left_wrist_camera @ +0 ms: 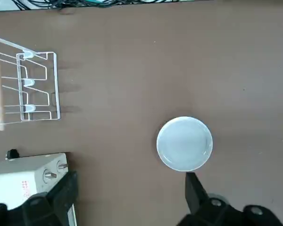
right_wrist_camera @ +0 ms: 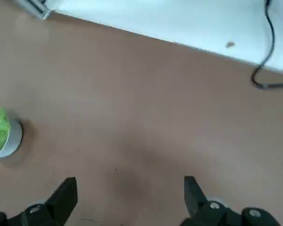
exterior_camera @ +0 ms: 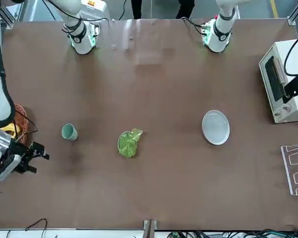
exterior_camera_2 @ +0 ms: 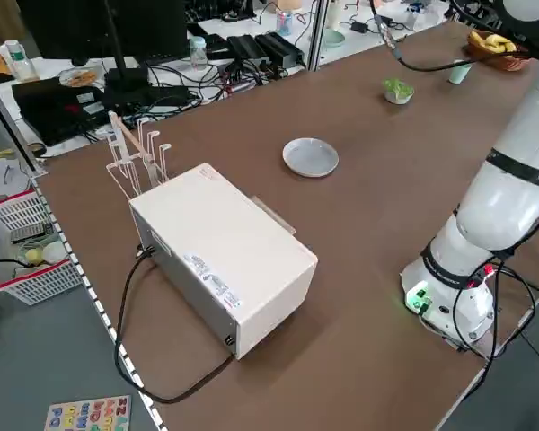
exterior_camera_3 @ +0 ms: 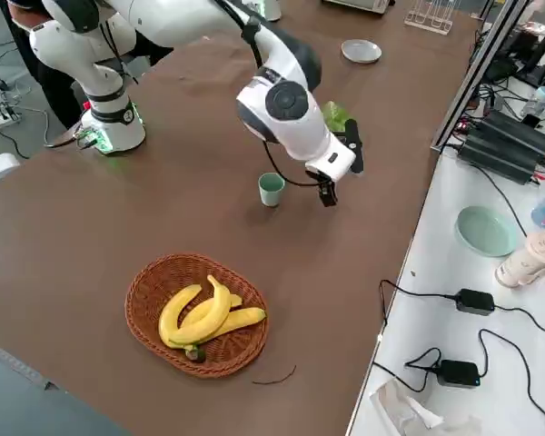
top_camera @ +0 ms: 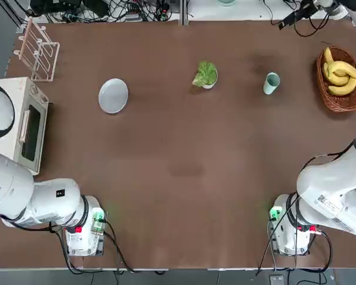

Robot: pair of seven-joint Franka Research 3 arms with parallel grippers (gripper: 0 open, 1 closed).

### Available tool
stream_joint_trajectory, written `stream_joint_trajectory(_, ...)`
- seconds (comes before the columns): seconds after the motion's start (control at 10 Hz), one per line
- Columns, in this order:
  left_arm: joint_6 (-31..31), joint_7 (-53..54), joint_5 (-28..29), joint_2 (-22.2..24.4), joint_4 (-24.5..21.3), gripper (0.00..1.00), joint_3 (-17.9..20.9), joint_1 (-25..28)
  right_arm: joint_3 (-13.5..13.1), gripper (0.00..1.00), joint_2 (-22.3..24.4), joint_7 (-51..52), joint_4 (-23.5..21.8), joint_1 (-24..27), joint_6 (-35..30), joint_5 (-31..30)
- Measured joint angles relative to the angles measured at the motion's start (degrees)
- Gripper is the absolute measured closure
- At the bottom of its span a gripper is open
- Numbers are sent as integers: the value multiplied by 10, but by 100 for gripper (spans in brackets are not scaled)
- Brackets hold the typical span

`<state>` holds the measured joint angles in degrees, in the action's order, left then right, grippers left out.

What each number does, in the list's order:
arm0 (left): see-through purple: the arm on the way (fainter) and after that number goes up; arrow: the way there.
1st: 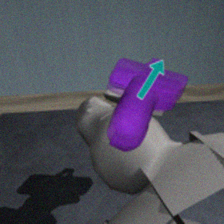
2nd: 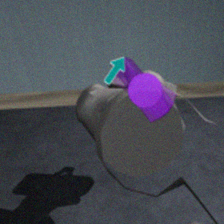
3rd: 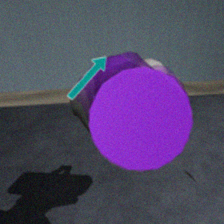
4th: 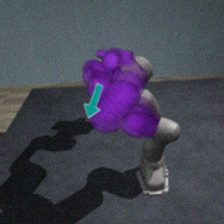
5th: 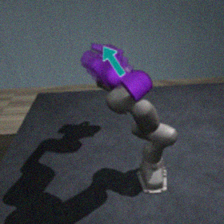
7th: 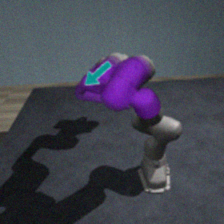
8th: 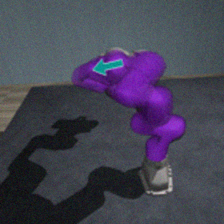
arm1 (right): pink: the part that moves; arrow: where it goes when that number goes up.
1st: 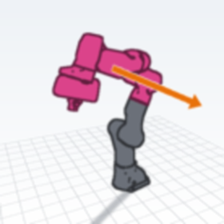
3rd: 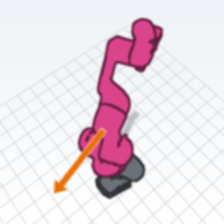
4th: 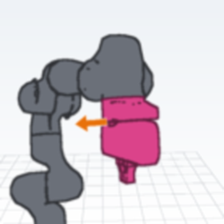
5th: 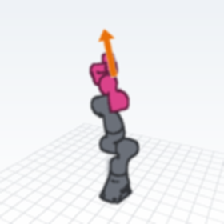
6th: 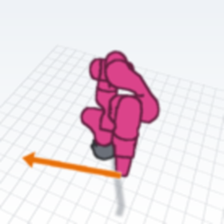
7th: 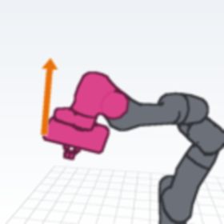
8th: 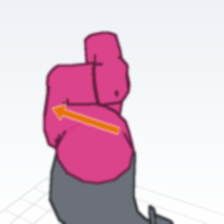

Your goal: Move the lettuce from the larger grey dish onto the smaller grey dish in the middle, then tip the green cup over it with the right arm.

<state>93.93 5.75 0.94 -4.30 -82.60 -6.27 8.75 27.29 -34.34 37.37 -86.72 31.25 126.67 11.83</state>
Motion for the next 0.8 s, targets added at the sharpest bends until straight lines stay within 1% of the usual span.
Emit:
stream_joint_trajectory(0.1,0,0,0,0,1,0,-2,0,19,0,2,-96,9,1,-15,-42)
stream_joint_trajectory(0.2,0,0,0,0,1,0,-6,-1,29,0,10,-170,23,2,-48,-81)
stream_joint_trajectory(0.4,0,0,0,0,1,0,-8,0,43,0,34,-277,66,6,-148,-165)
stream_joint_trajectory(0.5,0,0,0,0,1,0,-8,2,52,0,46,-311,87,7,-192,-187)
stream_joint_trajectory(0.6,0,0,0,-1,1,0,-7,3,55,0,61,-327,100,8,-229,-196)
stream_joint_trajectory(0.8,-2,0,0,-1,0,0,-7,2,54,0,96,-337,110,11,-279,-199)
